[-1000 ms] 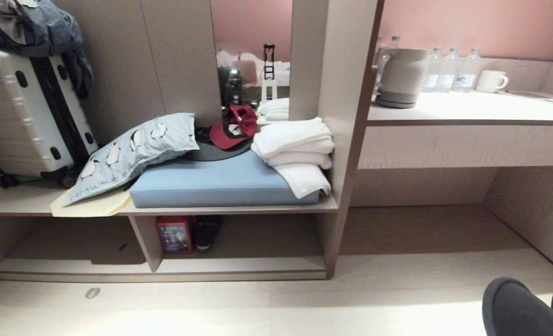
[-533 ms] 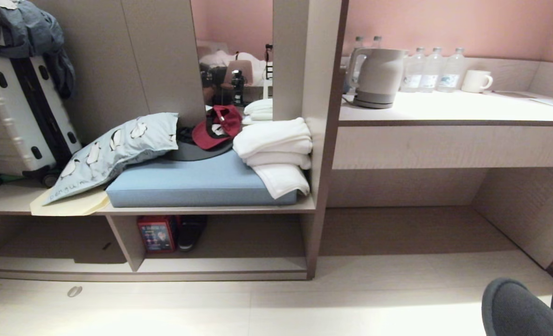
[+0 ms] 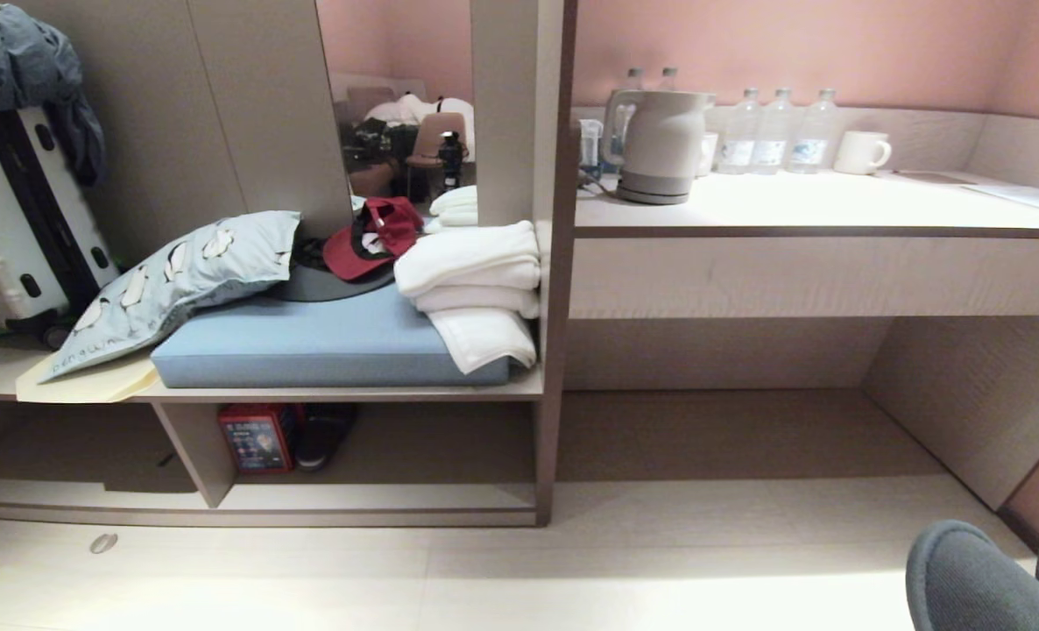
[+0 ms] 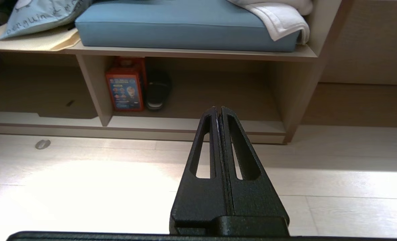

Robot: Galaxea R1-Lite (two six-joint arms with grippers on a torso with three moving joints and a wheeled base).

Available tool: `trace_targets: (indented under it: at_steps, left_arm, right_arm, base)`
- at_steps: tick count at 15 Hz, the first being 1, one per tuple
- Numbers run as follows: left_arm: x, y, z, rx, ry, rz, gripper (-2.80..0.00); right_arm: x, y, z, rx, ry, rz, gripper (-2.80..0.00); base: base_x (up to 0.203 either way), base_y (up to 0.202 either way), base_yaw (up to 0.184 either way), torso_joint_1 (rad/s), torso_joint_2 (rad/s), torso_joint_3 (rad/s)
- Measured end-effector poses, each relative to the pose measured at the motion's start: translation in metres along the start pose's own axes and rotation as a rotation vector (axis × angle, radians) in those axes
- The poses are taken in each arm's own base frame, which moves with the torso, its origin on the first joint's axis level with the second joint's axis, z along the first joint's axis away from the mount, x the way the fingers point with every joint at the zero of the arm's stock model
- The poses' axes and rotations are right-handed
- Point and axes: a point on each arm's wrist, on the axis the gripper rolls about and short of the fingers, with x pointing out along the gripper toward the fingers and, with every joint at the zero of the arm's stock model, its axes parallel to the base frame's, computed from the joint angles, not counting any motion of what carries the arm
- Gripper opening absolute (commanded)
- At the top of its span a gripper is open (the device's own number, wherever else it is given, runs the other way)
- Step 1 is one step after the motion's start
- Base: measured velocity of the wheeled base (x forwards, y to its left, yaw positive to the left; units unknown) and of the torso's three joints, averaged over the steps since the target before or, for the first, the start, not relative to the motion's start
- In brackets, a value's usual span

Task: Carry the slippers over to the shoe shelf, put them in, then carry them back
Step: Place the slippers on the floor

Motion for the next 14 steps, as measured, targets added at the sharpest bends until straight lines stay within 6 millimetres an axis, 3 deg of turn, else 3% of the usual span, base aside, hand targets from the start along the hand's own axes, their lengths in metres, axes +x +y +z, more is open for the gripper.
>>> trace_targets:
  at_steps: [14]
  left_arm:
    - [0.0001, 0.0000, 0.0000, 0.000, 0.001, 0.000, -2.80]
  right_arm:
    - [0.0000, 0.0000, 0.0000, 0.000, 0.000, 0.000, -2.80]
  base:
    - [0.000, -0.197, 0.002, 0.003, 0.00, 0.003]
